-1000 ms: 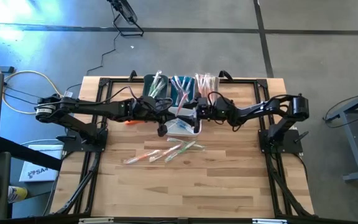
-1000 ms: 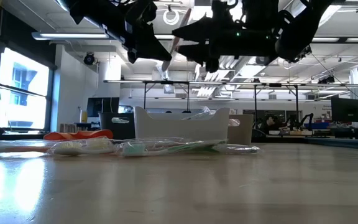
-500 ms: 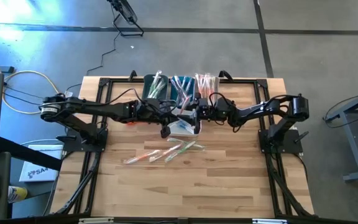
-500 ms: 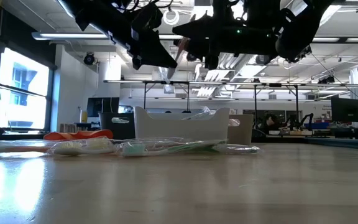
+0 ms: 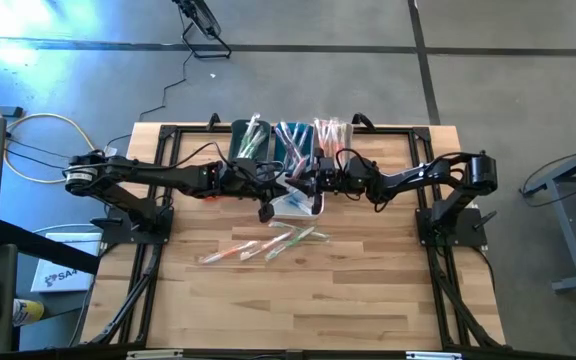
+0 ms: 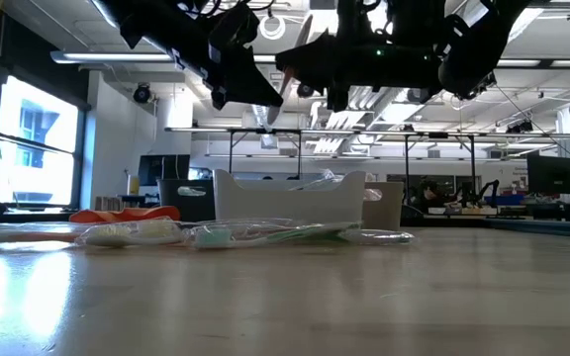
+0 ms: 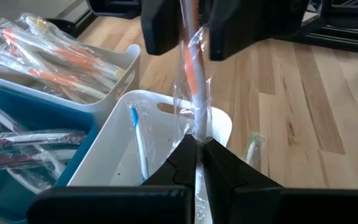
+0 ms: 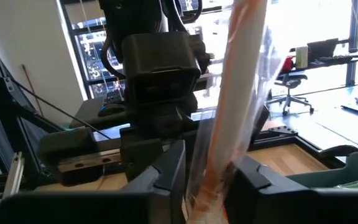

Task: Pick & Place Toothbrushes
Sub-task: Put the orange toothbrush into the gray bin

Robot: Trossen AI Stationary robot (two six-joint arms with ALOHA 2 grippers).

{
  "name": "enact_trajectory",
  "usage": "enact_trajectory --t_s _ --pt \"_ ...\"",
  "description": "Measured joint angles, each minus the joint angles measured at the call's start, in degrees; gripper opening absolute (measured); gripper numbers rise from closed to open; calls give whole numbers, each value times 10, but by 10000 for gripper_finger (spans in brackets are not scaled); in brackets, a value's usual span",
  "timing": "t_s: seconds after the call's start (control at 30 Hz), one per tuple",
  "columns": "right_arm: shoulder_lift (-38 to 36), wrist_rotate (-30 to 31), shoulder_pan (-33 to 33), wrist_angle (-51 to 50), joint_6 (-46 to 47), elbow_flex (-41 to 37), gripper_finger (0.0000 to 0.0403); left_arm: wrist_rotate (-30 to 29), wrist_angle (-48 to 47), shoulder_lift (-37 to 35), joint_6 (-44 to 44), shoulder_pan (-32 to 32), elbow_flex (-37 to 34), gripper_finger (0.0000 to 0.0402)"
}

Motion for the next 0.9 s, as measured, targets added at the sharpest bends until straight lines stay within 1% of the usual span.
enact_trajectory --t_s 0.33,0.43,0.7,0.8,0.9 --pt "0 -1 0 0 -9 0 26 0 -1 0 1 0 0 8" --pt "0 9 0 0 -8 0 18 -3 -2 0 1 0 0 8" --pt "0 10 0 -2 -8 0 17 -4 -1 0 1 0 0 8" --pt "0 12 0 -2 -8 0 16 -15 0 0 0 0 0 9" --pt "0 14 0 -2 -9 1 16 -25 1 0 -5 0 0 23"
